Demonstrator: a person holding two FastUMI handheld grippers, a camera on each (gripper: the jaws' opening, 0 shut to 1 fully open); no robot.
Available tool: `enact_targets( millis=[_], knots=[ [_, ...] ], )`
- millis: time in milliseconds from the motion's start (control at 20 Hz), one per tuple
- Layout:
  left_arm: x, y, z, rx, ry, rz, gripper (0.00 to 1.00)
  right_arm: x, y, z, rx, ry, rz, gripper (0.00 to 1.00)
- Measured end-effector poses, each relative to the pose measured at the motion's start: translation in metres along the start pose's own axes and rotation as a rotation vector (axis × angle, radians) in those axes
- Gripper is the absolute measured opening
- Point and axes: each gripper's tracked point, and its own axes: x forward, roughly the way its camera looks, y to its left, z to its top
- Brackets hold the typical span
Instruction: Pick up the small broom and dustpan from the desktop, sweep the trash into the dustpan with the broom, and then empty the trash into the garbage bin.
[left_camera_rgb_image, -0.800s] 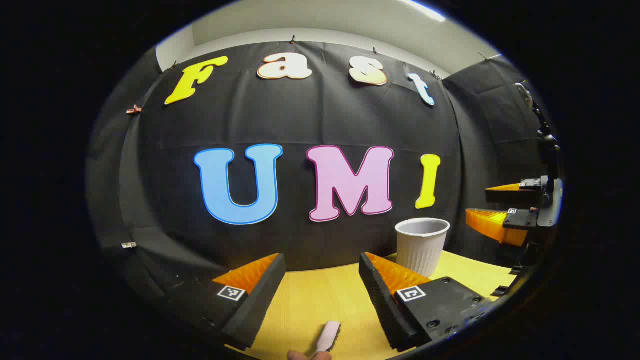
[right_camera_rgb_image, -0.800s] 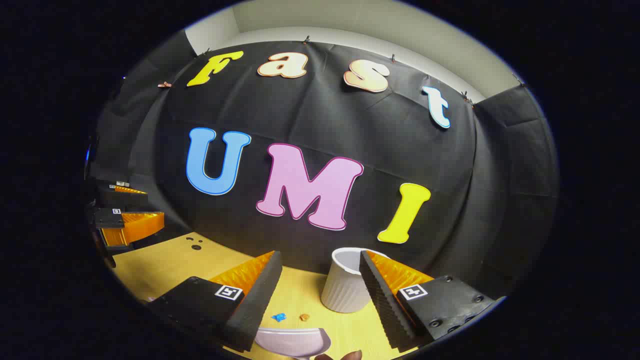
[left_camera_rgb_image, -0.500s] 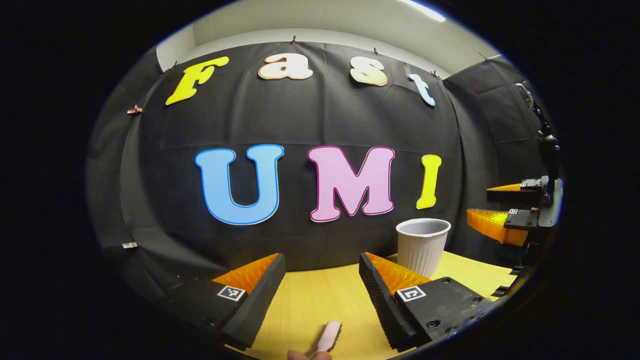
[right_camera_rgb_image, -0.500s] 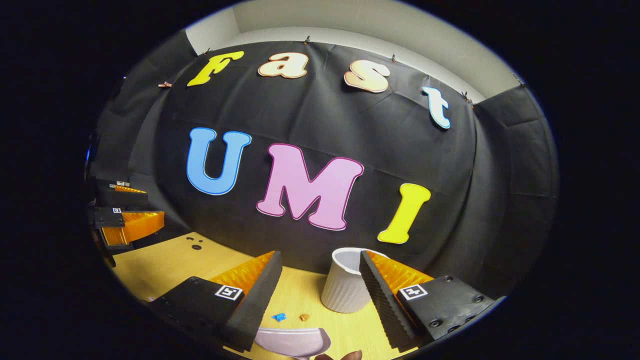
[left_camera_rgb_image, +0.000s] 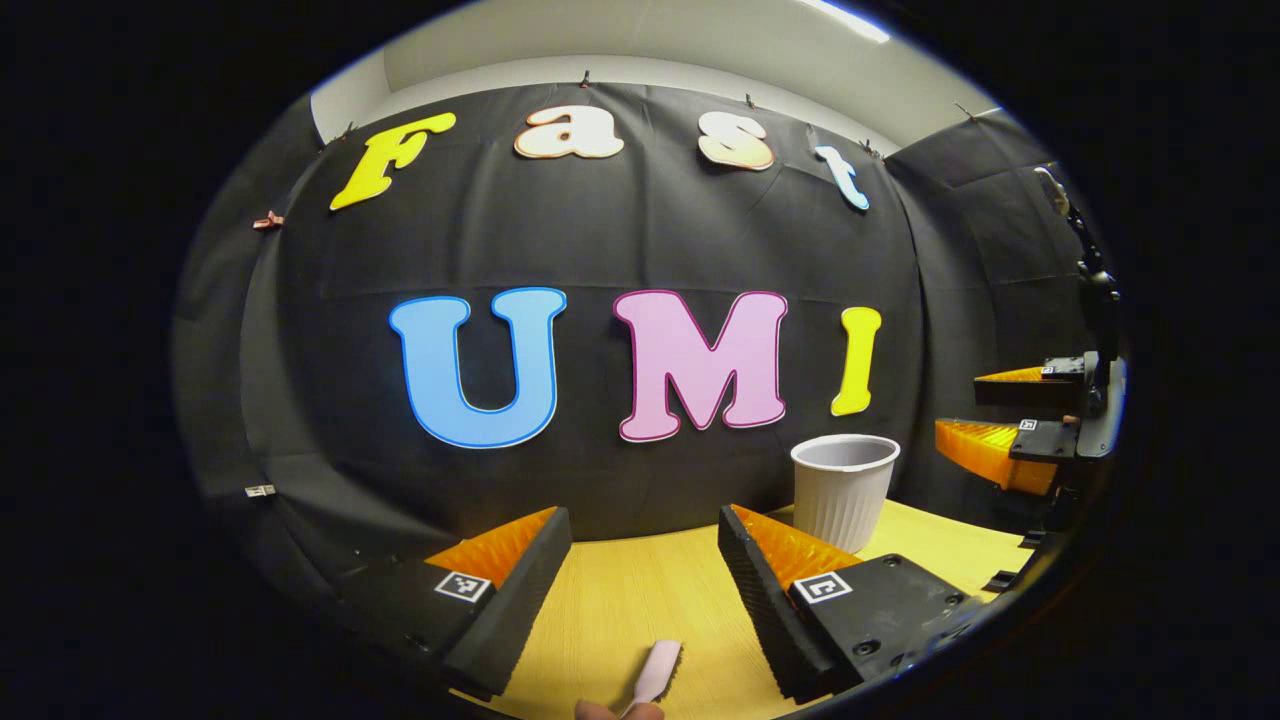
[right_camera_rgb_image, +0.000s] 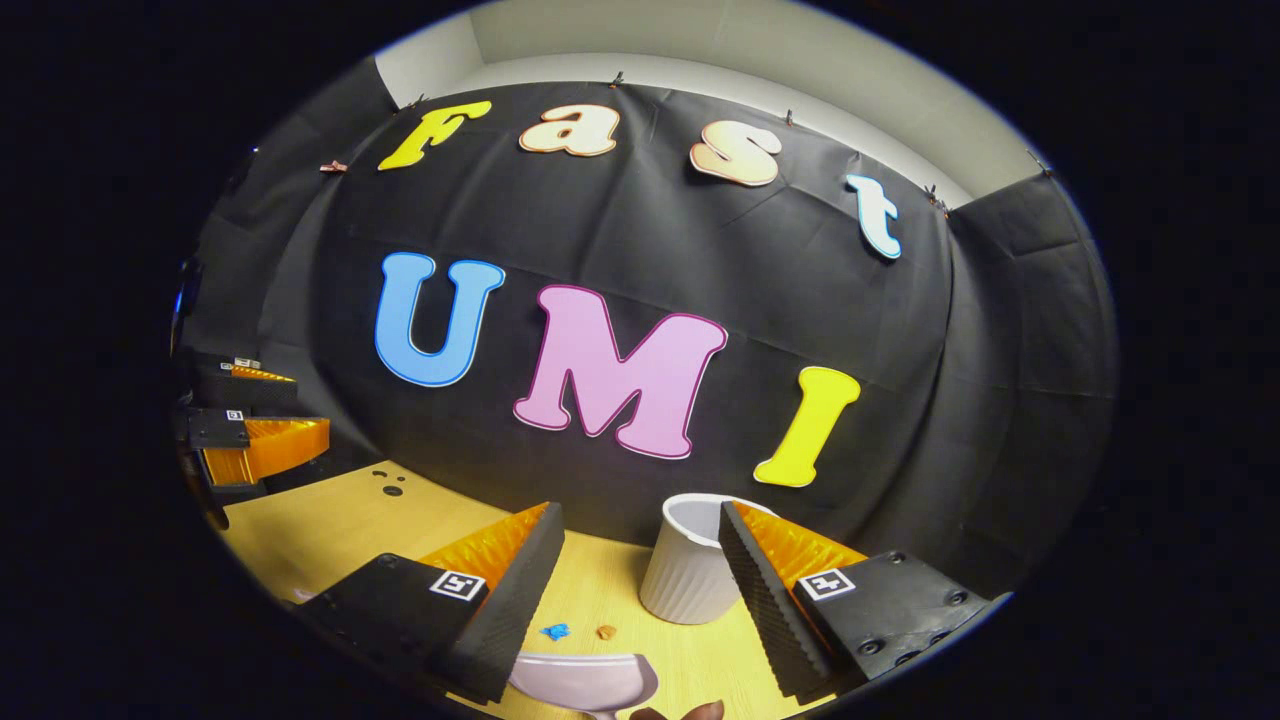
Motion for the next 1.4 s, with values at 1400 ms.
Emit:
enact_targets(
  millis=[1400],
  knots=[
    [-0.004,0.024,-0.063,-0.002,0.173,0.138,0.94,-0.052,0.051,-0.403,0.016,1.183,0.316,0.85]
  ],
)
